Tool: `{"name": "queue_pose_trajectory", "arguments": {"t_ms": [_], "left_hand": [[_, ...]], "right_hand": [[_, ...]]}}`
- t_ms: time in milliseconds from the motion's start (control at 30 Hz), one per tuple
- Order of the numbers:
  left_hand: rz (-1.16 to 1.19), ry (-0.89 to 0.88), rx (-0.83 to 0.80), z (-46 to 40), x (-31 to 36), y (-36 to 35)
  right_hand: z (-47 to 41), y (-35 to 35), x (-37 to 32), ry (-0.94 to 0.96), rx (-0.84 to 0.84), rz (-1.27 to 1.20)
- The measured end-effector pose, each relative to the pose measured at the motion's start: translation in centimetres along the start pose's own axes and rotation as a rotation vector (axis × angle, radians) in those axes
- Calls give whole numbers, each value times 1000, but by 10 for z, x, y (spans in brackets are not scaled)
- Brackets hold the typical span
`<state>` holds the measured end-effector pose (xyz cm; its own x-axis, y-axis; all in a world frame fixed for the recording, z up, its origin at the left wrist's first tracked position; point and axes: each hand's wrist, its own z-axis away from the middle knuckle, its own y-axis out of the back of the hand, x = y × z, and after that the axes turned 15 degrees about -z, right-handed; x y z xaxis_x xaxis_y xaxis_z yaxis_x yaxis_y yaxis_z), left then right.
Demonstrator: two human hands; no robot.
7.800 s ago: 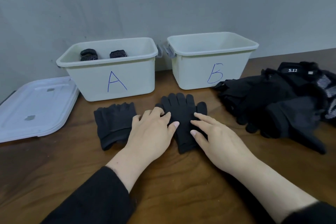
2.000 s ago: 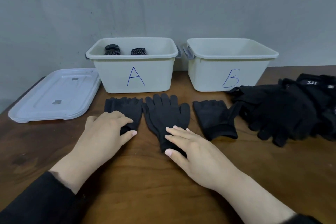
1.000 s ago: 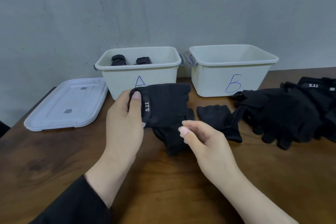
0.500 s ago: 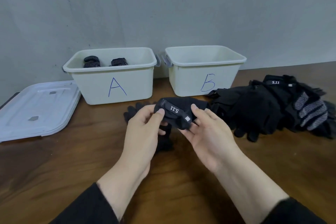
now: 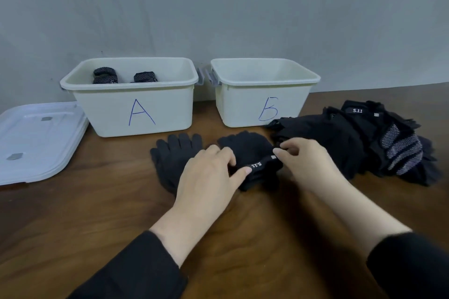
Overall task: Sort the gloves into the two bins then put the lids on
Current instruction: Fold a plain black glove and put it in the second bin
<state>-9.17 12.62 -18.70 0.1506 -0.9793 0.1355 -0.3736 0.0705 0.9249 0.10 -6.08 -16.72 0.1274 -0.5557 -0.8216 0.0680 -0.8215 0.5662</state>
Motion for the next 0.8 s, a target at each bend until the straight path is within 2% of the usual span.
{"name": "queue_pose_trajectory", "arguments": {"t_ms": [133,233,333,633,733,800], "left_hand": [[-63,-213,-70,-1,5,-7],[-82,-301,-154,0,6,-15],[-48,-319,-222,-3,2,-17],[21,-355,-266,-4,-2,-23],[65,-343,-245,-2,-2,-21],[104,-325,-227,0,-3,-19]], "right_hand": [[24,-3,12,52,50,-36],[23,-7,9,1,-13,3],[17,-8,4,-30,-62,19],[1,-26,1,-37,-105,-215],[2,-26,1,-56,-81,-322],[-1,-23,5,-28,-45,-273]]}}
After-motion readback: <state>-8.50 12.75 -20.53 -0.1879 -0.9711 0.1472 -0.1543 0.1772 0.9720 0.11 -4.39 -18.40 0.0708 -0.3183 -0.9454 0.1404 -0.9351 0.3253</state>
